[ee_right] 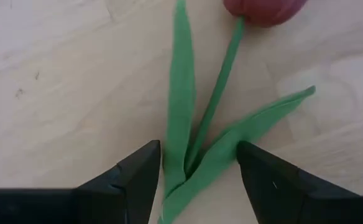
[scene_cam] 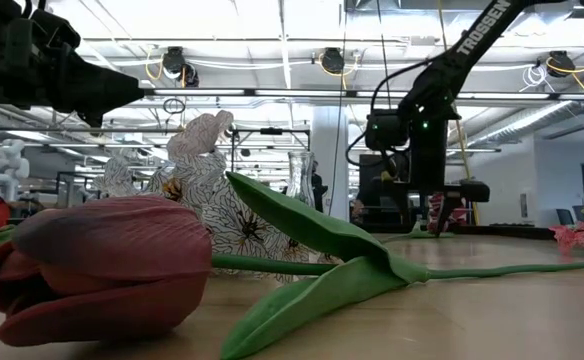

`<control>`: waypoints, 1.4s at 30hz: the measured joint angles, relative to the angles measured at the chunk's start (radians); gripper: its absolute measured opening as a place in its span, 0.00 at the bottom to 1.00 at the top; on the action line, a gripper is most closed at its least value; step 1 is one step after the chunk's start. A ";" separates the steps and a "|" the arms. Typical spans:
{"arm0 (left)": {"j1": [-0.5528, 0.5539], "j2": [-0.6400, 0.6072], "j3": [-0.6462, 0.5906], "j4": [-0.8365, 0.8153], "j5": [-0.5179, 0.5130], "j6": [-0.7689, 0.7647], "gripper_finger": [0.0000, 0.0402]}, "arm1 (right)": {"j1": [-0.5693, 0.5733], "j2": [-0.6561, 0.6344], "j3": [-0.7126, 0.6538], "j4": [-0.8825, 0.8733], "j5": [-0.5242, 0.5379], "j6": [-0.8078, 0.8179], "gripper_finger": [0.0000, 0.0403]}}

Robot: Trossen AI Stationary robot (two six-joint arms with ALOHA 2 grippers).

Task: Sort flowers into vase by color
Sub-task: Put the right dark red flower into the transparent vase

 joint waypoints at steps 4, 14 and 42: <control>0.000 0.000 0.000 0.000 0.000 0.000 0.37 | -0.006 0.001 -0.001 -0.005 -0.015 -0.005 0.44; 0.000 0.000 0.000 0.000 0.000 0.000 0.37 | 0.018 -0.004 -0.005 0.006 -0.024 -0.028 0.03; 0.000 0.000 0.000 0.000 0.000 0.000 0.37 | 0.142 -0.266 -0.007 0.024 -0.159 -0.562 0.01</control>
